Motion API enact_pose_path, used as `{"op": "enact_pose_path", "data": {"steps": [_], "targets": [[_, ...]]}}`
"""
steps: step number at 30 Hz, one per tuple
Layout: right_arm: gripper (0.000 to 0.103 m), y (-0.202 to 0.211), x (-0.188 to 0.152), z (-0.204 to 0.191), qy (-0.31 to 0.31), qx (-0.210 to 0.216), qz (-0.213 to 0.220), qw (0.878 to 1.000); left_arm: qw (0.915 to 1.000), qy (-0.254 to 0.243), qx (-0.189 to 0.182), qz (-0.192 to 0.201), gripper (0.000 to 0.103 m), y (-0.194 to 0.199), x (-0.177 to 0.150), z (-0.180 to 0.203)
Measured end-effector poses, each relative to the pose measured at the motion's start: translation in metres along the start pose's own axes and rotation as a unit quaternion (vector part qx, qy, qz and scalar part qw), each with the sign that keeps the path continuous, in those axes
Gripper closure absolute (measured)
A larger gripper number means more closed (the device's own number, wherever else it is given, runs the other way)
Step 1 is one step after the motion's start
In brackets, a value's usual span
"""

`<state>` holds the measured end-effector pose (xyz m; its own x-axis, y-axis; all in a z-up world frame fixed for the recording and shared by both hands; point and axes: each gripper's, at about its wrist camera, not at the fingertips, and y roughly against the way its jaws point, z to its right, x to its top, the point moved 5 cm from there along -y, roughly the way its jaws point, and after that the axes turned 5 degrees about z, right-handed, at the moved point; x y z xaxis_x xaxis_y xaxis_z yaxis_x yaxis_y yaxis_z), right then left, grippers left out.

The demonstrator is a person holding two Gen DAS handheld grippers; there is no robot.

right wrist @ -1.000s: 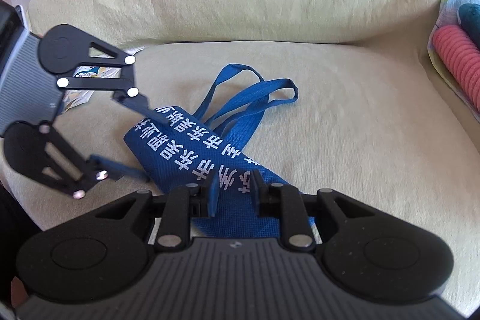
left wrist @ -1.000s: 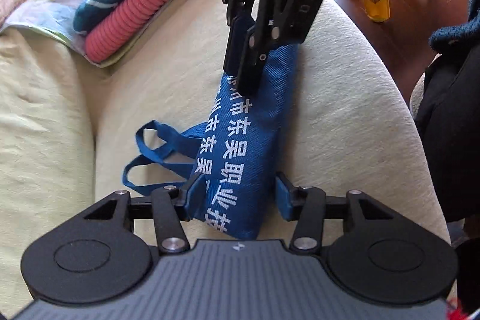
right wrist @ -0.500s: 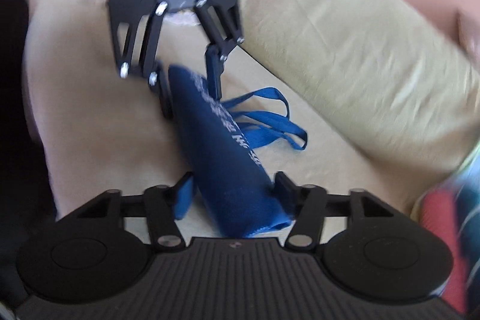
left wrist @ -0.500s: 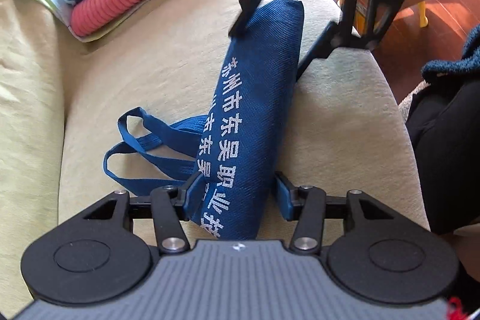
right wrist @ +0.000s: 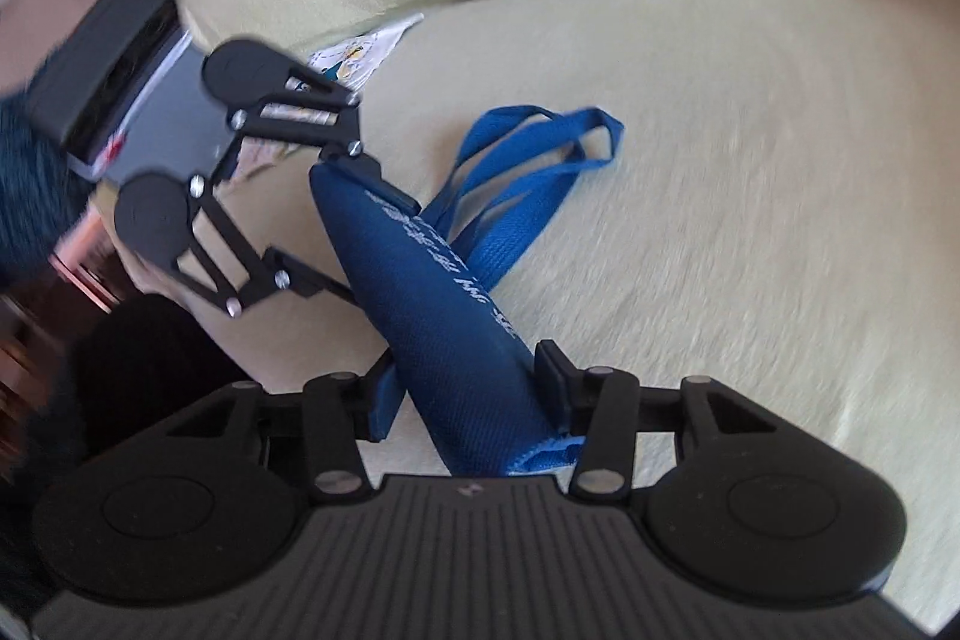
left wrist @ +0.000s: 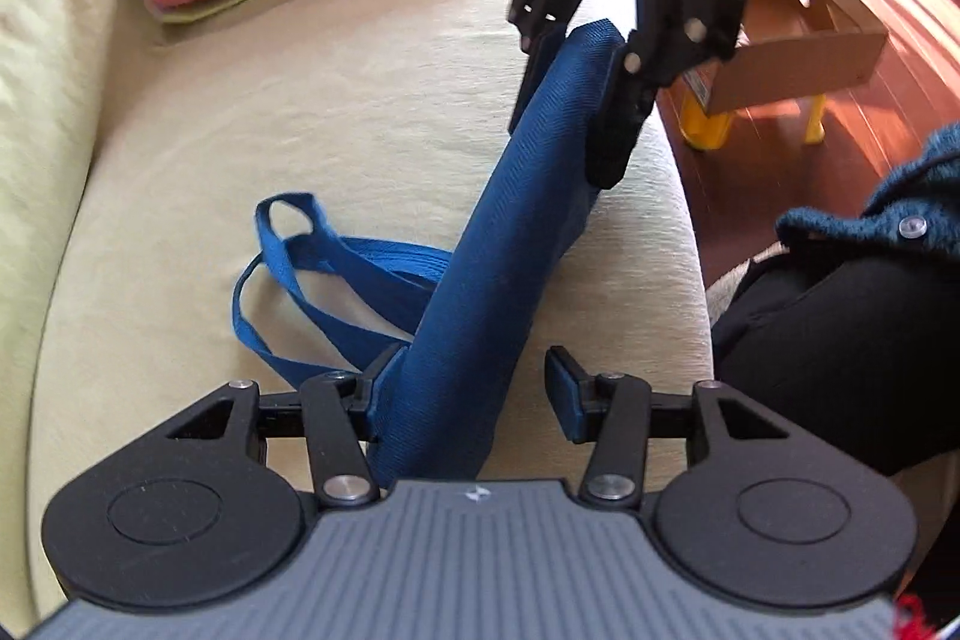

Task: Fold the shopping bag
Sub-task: 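Fold the bag strip over with the right gripper while the left gripper holds the bag end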

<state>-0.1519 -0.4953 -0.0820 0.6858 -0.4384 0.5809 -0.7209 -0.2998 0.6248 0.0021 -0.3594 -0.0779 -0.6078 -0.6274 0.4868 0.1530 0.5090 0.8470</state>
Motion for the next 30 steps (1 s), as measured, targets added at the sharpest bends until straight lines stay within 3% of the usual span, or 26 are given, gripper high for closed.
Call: {"op": "enact_pose_path", "data": {"steps": [7, 14, 18, 23, 28, 30], "targets": [[0.062, -0.008, 0.023, 0.048, -0.159, 0.041, -0.058, 0.985, 0.9994, 0.023, 0.025, 0.007, 0.047, -0.012, 0.006, -0.019], [0.063, -0.014, 0.027, 0.059, -0.190, 0.038, -0.094, 0.977, 0.9982, -0.010, 0.059, -0.005, 0.036, 0.002, 0.005, -0.023], [0.066, -0.016, 0.034, 0.067, -0.205, 0.021, -0.102, 0.973, 0.9953, -0.038, 0.088, -0.015, 0.037, 0.027, 0.000, -0.025], [0.066, -0.015, 0.038, 0.069, -0.202, 0.012, -0.113, 0.973, 0.9957, -0.030, 0.085, 0.025, 0.053, 0.045, 0.007, -0.027], [0.066, -0.013, 0.040, 0.068, -0.195, 0.003, -0.117, 0.974, 0.9976, -0.011, 0.062, 0.030, 0.074, 0.014, 0.015, -0.026], [0.066, -0.014, 0.043, 0.068, -0.191, -0.002, -0.119, 0.974, 0.9978, 0.008, 0.054, 0.039, 0.074, 0.006, 0.018, -0.028]]}}
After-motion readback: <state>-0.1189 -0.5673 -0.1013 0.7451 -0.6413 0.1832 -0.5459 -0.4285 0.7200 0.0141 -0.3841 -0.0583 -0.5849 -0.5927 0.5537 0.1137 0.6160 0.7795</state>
